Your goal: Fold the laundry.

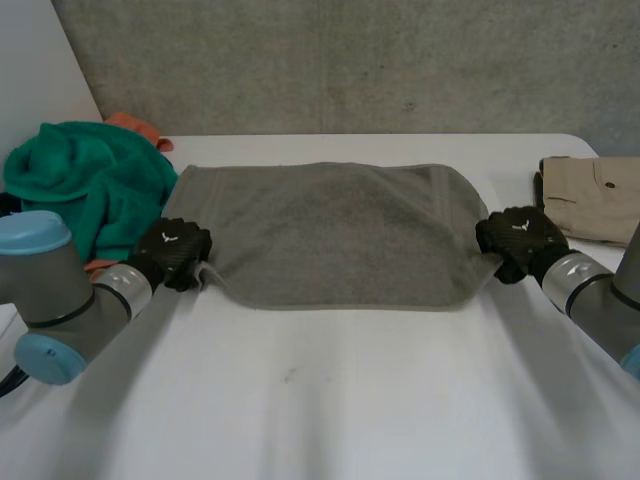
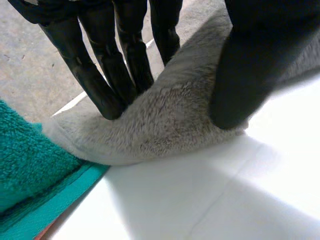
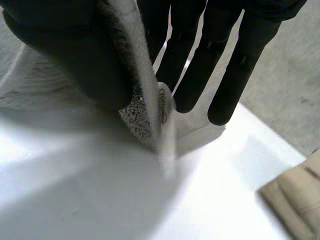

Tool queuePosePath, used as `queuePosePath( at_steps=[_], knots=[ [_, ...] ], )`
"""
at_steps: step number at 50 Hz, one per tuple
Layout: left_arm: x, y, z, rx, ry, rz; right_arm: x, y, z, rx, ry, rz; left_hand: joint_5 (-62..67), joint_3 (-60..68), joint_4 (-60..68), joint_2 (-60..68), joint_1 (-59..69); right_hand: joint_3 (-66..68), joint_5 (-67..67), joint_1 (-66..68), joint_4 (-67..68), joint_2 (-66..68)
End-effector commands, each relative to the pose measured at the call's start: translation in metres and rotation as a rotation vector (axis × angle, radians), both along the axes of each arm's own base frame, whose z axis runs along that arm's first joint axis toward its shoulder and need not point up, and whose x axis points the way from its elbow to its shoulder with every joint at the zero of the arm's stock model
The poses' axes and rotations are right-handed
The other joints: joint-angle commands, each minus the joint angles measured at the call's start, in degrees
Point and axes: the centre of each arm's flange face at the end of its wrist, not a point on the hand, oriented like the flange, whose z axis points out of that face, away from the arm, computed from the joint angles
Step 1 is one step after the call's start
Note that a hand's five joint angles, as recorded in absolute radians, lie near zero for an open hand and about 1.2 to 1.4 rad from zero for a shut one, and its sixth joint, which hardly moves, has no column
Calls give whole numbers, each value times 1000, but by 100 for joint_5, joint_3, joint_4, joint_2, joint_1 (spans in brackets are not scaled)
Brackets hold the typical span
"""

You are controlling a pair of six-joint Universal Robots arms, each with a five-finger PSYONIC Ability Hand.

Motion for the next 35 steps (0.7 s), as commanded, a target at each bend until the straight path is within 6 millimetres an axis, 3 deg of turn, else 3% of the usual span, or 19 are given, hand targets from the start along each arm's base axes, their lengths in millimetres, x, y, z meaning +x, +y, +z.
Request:
queuePosePath(
  at_steps=[1, 10, 14, 19, 23, 29, 32, 33, 35],
  knots=[
    [-3, 10, 13, 19, -21, -3, -3, 1, 4, 20, -15, -24, -1429, -1438, -1419, -1359, -1199, 1186, 1366, 1468, 1139, 1257],
    [-25, 25, 11, 29, -27, -12, -11, -2, 7, 15, -13, -58, -2141, -2150, -2132, -2071, -1911, 1186, 1366, 1468, 1139, 1257],
    [-28, 15, 7, 2, -38, 31, -11, -1, 7, 16, -10, -59, -2091, -2100, -2081, -2021, -1861, 1186, 1366, 1468, 1139, 1257],
    [-23, -1, 1, -18, -62, 114, -14, -4, 10, 4, -6, -74, -1301, -1310, -1292, -1231, -1071, 1186, 1366, 1468, 1139, 1257],
    [-7, -15, 2, -44, -99, 211, -23, -10, 15, -9, 6, -127, -1182, -1191, -1173, -1112, -953, 1186, 1366, 1468, 1139, 1257],
    [0, -12, 1, -49, -137, 210, -25, -9, 18, 6, 19, -153, -1165, -1175, -1156, -1095, -936, 1186, 1366, 1468, 1139, 1257],
    [3, -12, 3, -61, -138, 199, -23, -6, 19, 8, 28, -144, 22, 13, 32, 93, 252, 1186, 1366, 1468, 1139, 1257],
    [4, -11, 7, -74, -128, 192, -22, -5, 19, 9, 30, -140, 1628, 1618, 1637, 1698, 1857, 1186, 1366, 1468, 1139, 1257],
    [5, -11, 13, -94, -119, 193, -16, 0, 21, 5, 41, -123, 3066, 3056, 3075, 3136, 3295, 1186, 1366, 1468, 1139, 1257]
  ],
)
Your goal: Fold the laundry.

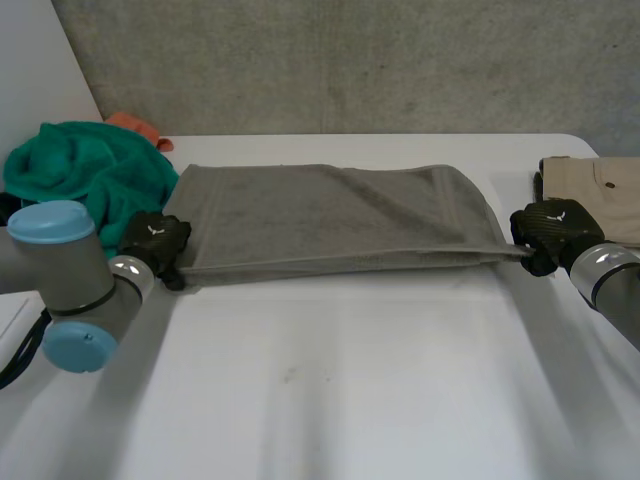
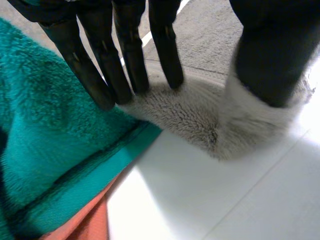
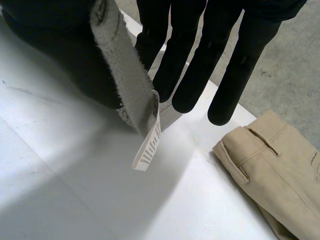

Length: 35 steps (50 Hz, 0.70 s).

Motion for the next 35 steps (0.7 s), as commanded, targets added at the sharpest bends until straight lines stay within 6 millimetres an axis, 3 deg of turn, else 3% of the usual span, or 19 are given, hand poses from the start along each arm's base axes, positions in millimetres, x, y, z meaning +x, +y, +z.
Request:
queuePosePath(
  at_steps=[1, 5, 9, 11, 15, 19, 21, 25, 28, 35],
  knots=[
    [6, 4, 15, -47, 10, -23, 11, 11, 4, 5, 23, 32, 4423, 4440, 4400, 4443, 4350, 1186, 1365, 1468, 1139, 1257],
    [9, 17, 41, -82, 17, -23, 13, 20, 15, 10, 48, 53, 4423, 4440, 4400, 4443, 4350, 1186, 1365, 1468, 1139, 1257],
    [12, 50, 67, -72, -28, -61, 3, 37, 37, 51, 164, 71, 4423, 4440, 4400, 4443, 4350, 1186, 1365, 1468, 1139, 1257],
    [13, 68, 69, -26, -76, -94, -5, 46, 45, 85, 220, 76, 4423, 4440, 4400, 4443, 4350, 1186, 1365, 1468, 1139, 1257],
    [23, 128, 70, 158, -287, -207, -27, 79, 57, 257, 386, 125, 4423, 4440, 4400, 4443, 4350, 1186, 1365, 1468, 1139, 1257],
    [34, 164, 66, 328, -438, -295, -37, 101, 56, 354, 485, 211, 4423, 4440, 4400, 4443, 4350, 1186, 1365, 1468, 1139, 1257],
    [37, 171, 65, 374, -472, -327, -36, 102, 52, 351, 513, 241, 4423, 4440, 4400, 4443, 4350, 1186, 1365, 1468, 1139, 1257],
    [31, 163, 67, 317, -516, -367, -35, 93, 33, 383, 506, 230, 4423, 4440, 4400, 4443, 4350, 1186, 1365, 1468, 1139, 1257],
    [17, 139, 65, 218, -517, -374, -34, 75, 22, 361, 478, 175, 4423, 4440, 4400, 4443, 4350, 1186, 1365, 1468, 1139, 1257],
    [-23, 57, 63, -57, -477, -336, -23, 23, 8, 228, 372, 11, 4423, 4440, 4400, 4443, 4350, 1186, 1365, 1468, 1139, 1257]
  ],
)
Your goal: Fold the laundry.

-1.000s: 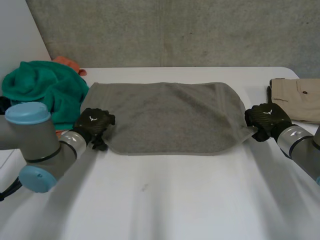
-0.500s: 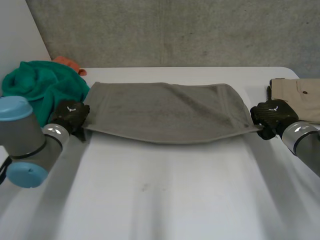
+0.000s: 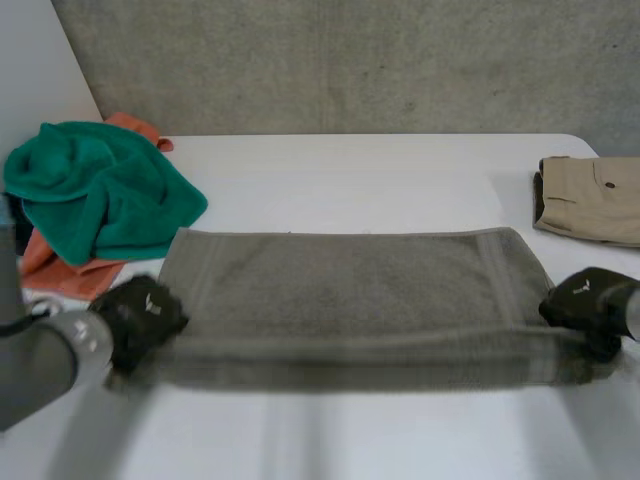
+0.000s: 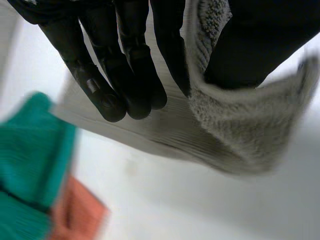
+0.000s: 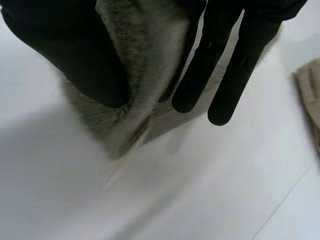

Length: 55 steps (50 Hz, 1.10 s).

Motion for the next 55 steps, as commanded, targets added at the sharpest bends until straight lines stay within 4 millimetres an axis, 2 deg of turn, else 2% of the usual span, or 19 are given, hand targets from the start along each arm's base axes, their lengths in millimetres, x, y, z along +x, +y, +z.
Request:
queuePosePath(
  at_steps=[1, 2, 7, 10, 17, 19, 21, 22, 23, 25, 31, 34, 40, 44, 46, 51, 55],
  knots=[
    [-39, -78, -3, -241, 93, -23, 10, -48, -13, -146, -89, -143, 1401, 1195, 1151, 1149, 1286, 1186, 1365, 1468, 1139, 1257],
    [-47, -94, -6, -272, 108, -29, 11, -56, -13, -180, -107, -167, 1401, 1195, 1151, 1149, 1286, 1186, 1365, 1468, 1139, 1257],
    [-64, -131, -21, -308, 135, -36, 22, -79, -11, -309, -171, -164, 1401, 1195, 1151, 1149, 1286, 1186, 1365, 1468, 1139, 1257],
    [-72, -146, -31, -323, 144, -47, 27, -95, -16, -381, -183, -155, 1401, 1195, 1151, 1149, 1286, 1186, 1365, 1468, 1139, 1257],
    [-85, -166, -40, -385, 176, -75, 41, -116, -31, -458, -198, -138, 1287, 1080, 1036, 1034, 1171, 1186, 1365, 1468, 1139, 1257],
    [-88, -170, -41, -409, 201, -88, 41, -125, -34, -492, -192, -161, -121, -328, -371, -373, -236, 1186, 1365, 1468, 1139, 1257],
    [-89, -171, -42, -419, 213, -93, 40, -129, -36, -505, -186, -184, -1970, -2176, -2220, -2222, -2085, -1778, -1599, -1496, -1825, -1707],
    [-88, -170, -43, -420, 217, -93, 40, -130, -39, -506, -176, -208, -3676, -3883, -3927, -3929, -3792, -5507, -5328, -5225, -5554, -5436],
    [-88, -169, -43, -417, 218, -91, 41, -129, -41, -502, -171, -217, -4426, -4633, -4676, -4679, -4542, -5814, -5635, -5532, -5861, -5743],
    [-84, -164, -43, -399, 220, -74, 45, -125, -44, -485, -168, -226, -5599, -5805, -5849, -5851, -5714, -5814, -5635, -5532, -5861, -5743],
    [-80, -151, -36, -365, 254, -62, 53, -116, -40, -466, -221, -193, -5599, -5805, -5849, -5851, -5714, -5814, -5635, -5532, -5861, -5743],
    [-79, -155, -37, -365, 277, -65, 57, -116, -35, -468, -268, -172, -5599, -5805, -5849, -5851, -5714, -5814, -5635, -5532, -5861, -5743],
    [-73, -182, -48, -435, 256, -68, 60, -130, -39, -512, -306, -178, -5599, -5805, -5849, -5851, -5714, -5814, -5635, -5532, -5861, -5743],
    [-66, -218, -46, -631, 195, -112, 56, -137, -42, -555, -266, -216, -5599, -5805, -5849, -5851, -5714, -5814, -5635, -5532, -5861, -5743],
    [-66, -223, -47, -661, 189, -136, 58, -135, -43, -549, -254, -217, -5599, -5805, -5849, -5851, -5714, -5814, -5635, -5532, -5861, -5743],
    [-75, -208, -42, -603, 234, -248, 68, -121, -45, -524, -247, -190, -5599, -5805, -5849, -5851, -5714, -5814, -5635, -5532, -5861, -5743],
    [-74, -198, -33, -553, 272, -235, 70, -116, -41, -522, -252, -178, -5599, -5805, -5849, -5851, -5714, -5814, -5635, -5532, -5861, -5743]
  ],
)
